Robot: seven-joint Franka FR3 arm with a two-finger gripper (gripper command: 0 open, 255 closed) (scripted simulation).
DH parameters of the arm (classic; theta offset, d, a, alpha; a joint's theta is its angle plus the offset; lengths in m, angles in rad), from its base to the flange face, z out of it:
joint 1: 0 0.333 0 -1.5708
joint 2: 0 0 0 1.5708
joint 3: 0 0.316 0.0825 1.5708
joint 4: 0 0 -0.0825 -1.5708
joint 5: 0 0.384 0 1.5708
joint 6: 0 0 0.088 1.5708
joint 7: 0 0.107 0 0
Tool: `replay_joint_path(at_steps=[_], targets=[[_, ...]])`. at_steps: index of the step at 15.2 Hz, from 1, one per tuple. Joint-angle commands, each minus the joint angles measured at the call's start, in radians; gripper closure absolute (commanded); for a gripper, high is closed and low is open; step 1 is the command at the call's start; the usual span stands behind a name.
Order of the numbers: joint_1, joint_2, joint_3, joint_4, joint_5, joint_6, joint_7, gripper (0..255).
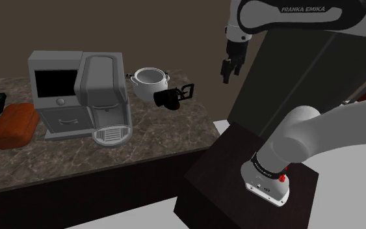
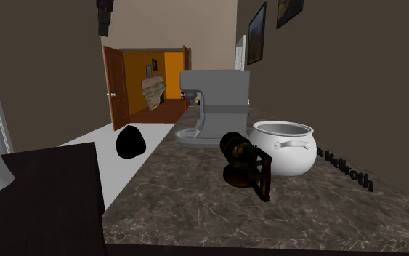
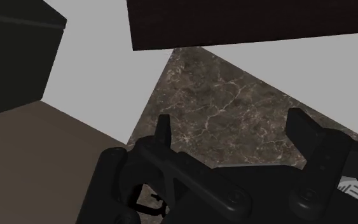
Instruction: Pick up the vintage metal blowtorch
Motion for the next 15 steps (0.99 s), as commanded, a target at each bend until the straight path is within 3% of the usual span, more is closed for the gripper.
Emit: replay_joint_path(at_steps=[1,8,15], targets=[[0.001,0.051,-0.042,0.000,-0.012,0.059,-0.066,0],[0.018,0.300,-0.177,0.083,0.004,0.238,-0.303,0],[0.033,0.596,-0.265,0.244,0.122,0.358,-0.569,0]])
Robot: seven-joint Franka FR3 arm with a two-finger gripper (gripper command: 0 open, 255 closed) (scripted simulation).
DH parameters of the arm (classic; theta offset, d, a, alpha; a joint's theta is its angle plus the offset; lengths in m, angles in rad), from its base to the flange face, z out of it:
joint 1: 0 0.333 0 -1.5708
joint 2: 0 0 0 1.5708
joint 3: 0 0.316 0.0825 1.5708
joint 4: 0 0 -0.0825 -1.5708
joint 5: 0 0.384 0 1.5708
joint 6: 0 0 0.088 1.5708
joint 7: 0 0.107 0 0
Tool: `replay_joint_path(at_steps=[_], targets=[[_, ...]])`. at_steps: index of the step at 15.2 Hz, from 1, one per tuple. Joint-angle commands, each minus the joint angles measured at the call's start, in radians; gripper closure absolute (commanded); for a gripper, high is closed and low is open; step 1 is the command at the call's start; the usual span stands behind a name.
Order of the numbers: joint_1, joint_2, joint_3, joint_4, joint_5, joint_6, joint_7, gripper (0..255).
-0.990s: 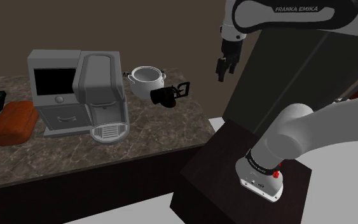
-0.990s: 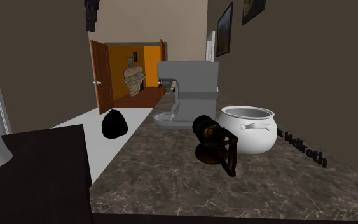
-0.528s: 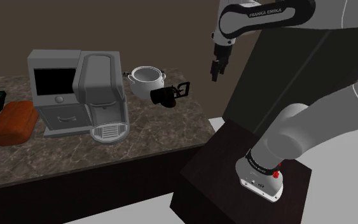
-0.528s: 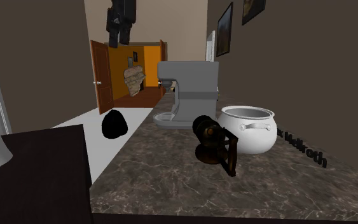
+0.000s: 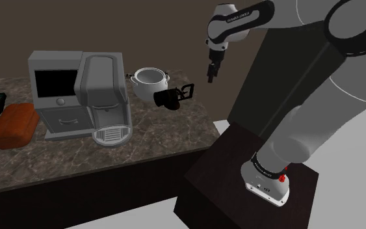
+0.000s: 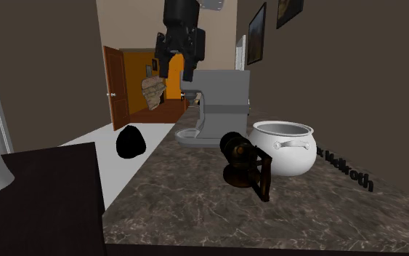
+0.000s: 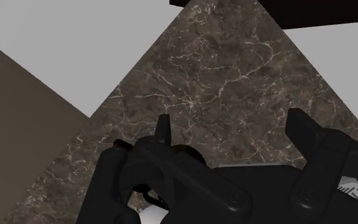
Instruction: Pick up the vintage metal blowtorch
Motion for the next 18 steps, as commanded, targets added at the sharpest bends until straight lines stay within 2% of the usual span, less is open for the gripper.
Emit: replay_joint_path(at_steps=[1,5,10,18], targets=[[0.000,0.087,-0.015,0.052,0.046,0.027,-0.080,0],[-0.021,0.266,-0.018,0.183,0.145,0.046,-0.230,0],[-0.078,0.485,0.019,0.383,0.251,0.031,-0.384,0],[-0.181,0.842,0.109,0.806,0.342,-0.072,-0.536,0]])
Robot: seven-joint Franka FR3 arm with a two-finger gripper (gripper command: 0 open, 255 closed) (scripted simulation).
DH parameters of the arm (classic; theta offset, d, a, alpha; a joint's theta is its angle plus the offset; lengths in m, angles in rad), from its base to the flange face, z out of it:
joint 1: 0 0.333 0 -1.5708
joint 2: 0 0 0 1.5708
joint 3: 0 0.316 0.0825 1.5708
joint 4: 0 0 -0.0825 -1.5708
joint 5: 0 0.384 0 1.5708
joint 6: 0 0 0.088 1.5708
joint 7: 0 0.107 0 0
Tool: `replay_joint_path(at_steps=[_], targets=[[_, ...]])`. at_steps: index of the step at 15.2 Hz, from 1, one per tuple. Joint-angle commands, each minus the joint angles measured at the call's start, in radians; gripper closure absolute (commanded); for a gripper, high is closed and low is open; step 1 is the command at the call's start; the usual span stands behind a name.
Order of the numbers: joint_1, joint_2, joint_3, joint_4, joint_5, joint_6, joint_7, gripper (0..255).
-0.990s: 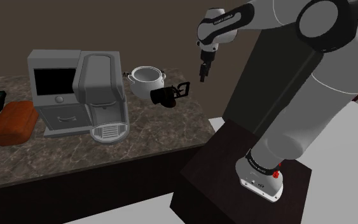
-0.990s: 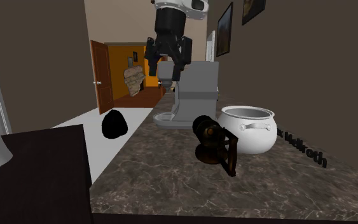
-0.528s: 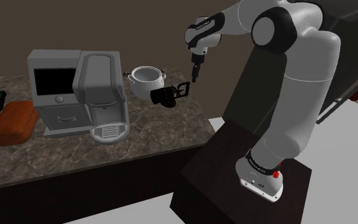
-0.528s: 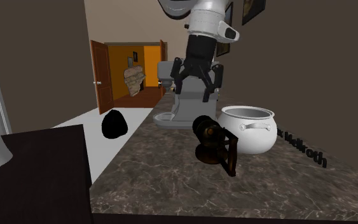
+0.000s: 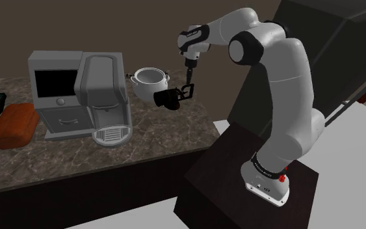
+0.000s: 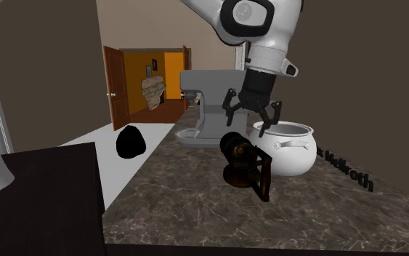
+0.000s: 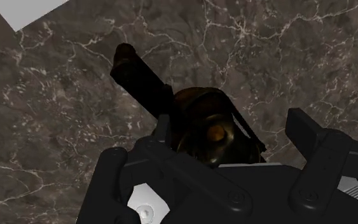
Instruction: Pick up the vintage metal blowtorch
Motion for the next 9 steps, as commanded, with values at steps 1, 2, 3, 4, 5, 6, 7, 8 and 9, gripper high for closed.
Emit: replay_joint_path(at_steps=[1,2,3,4,5,6,7,8,9], targets=[[-0.029,0.102,0.023,0.133,0.015,-0.038,-0.032,0],[-0.042,0.154,0.035,0.206,0.019,-0.062,-0.042,0],[-0.052,0.198,0.044,0.269,0.022,-0.083,-0.048,0],[-0.052,0.205,0.046,0.269,0.023,-0.075,-0.050,0],[-0.053,0.212,0.047,0.268,0.024,-0.067,-0.051,0],[-0.053,0.220,0.048,0.268,0.025,-0.059,-0.052,0],[-0.054,0.228,0.049,0.268,0.027,-0.052,-0.054,0],[-0.054,0.236,0.050,0.269,0.028,-0.044,-0.055,0],[-0.055,0.244,0.051,0.269,0.029,-0.037,-0.056,0]])
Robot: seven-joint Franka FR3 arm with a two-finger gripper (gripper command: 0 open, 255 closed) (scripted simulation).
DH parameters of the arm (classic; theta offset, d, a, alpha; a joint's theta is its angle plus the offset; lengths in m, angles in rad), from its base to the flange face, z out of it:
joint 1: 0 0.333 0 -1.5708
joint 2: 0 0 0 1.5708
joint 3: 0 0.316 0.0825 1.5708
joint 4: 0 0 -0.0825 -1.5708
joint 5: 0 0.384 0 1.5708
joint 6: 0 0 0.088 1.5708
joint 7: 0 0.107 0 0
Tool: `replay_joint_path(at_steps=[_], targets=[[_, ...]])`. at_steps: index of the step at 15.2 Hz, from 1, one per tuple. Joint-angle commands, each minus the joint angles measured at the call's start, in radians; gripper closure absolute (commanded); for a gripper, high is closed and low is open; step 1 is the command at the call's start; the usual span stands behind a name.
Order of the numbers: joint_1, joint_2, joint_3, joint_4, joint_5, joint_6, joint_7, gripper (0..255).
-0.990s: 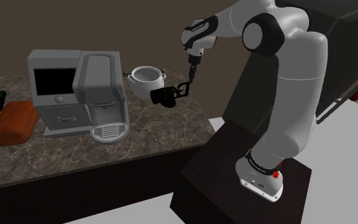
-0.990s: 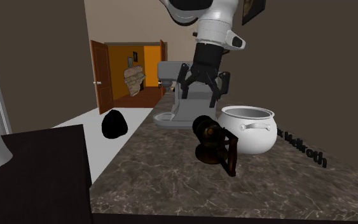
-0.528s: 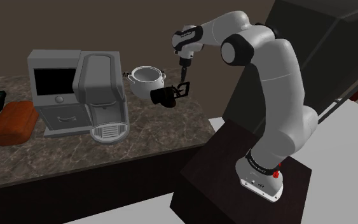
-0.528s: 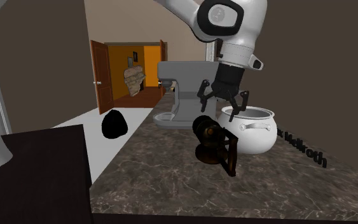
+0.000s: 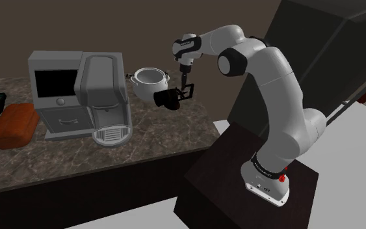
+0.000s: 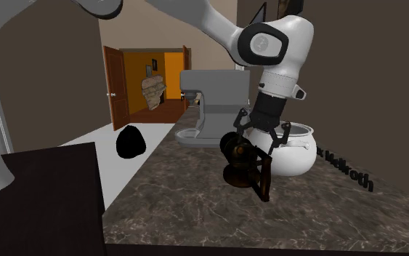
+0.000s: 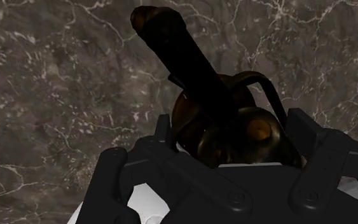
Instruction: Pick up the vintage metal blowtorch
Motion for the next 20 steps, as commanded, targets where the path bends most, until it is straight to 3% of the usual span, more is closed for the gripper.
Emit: replay_joint_path(at_steps=[1,3,4,13,20], targets=[[-0.001,0.016,0.002,-0.002,0.003,0.017,-0.003,0],[-0.001,0.020,0.003,-0.001,0.004,0.021,-0.003,0],[-0.001,0.023,0.003,0.003,0.004,0.019,-0.002,255],[-0.001,0.021,0.003,-0.001,0.004,0.021,-0.003,255],[0.003,-0.035,-0.004,-0.003,-0.006,-0.032,0.005,255]])
